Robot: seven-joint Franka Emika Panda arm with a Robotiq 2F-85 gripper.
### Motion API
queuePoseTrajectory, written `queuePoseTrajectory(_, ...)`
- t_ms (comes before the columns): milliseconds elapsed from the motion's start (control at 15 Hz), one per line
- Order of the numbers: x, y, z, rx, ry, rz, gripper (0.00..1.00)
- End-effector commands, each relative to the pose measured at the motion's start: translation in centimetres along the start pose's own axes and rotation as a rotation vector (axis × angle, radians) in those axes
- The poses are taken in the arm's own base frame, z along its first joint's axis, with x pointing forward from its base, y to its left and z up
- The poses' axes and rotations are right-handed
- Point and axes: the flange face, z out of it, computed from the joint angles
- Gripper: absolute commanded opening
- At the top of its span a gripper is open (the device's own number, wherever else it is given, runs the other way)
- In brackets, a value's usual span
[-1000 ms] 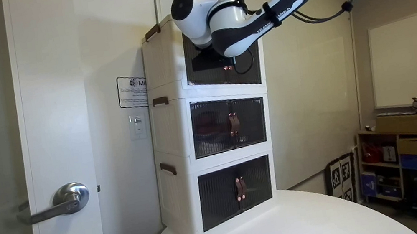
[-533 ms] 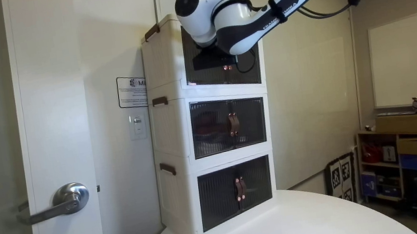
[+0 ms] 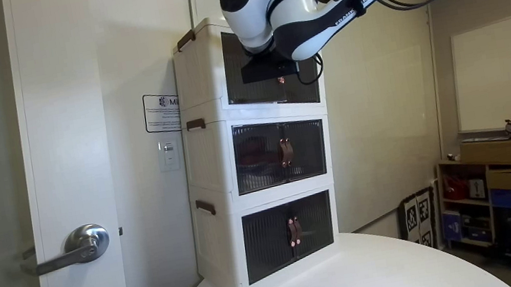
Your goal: Open the left and right top cabinets, respectively
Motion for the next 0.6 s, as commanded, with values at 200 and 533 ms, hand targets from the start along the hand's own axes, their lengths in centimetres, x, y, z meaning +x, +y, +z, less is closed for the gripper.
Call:
queuePoseTrajectory(200,0.4,0.8,-3.8,0.080,-0.011,-0.020,0.01)
queuePoseTrajectory(533,0.7,1.7,-5.5,0.113,-0.043,-0.019,0.01)
